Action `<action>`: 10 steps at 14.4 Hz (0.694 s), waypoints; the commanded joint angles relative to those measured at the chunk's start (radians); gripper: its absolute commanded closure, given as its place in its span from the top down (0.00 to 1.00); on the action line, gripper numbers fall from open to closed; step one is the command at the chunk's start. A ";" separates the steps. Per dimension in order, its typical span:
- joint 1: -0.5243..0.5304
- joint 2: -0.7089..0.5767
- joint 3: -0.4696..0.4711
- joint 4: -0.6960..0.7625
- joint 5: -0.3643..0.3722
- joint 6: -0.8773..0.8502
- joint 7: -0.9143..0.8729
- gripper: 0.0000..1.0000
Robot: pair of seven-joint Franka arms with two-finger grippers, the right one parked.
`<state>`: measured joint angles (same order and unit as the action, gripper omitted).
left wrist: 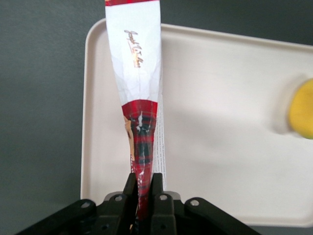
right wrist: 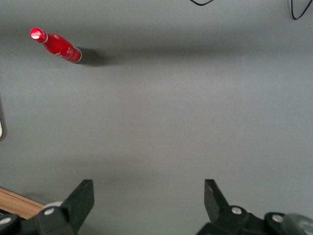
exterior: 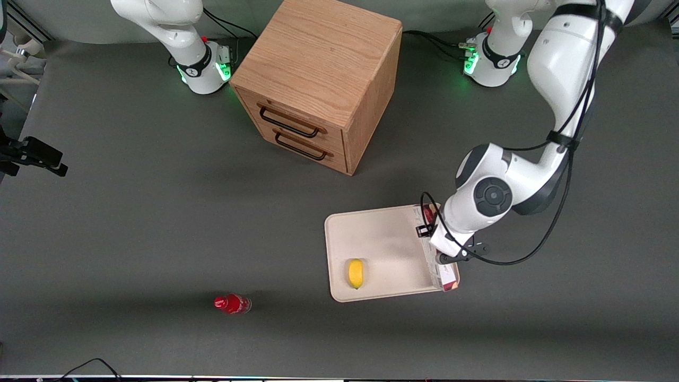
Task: Place red cookie box on tray
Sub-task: 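Carry the box over the white tray and lower it onto the tray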
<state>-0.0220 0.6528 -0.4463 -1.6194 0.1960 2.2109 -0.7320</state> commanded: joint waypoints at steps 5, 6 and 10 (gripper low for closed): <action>0.007 0.018 0.005 0.027 0.071 -0.026 -0.007 1.00; 0.008 0.015 0.006 0.027 0.071 -0.031 -0.006 1.00; 0.025 -0.028 0.003 0.038 0.062 -0.127 0.003 1.00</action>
<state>-0.0070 0.6635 -0.4409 -1.5987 0.2503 2.1764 -0.7313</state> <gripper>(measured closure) 0.141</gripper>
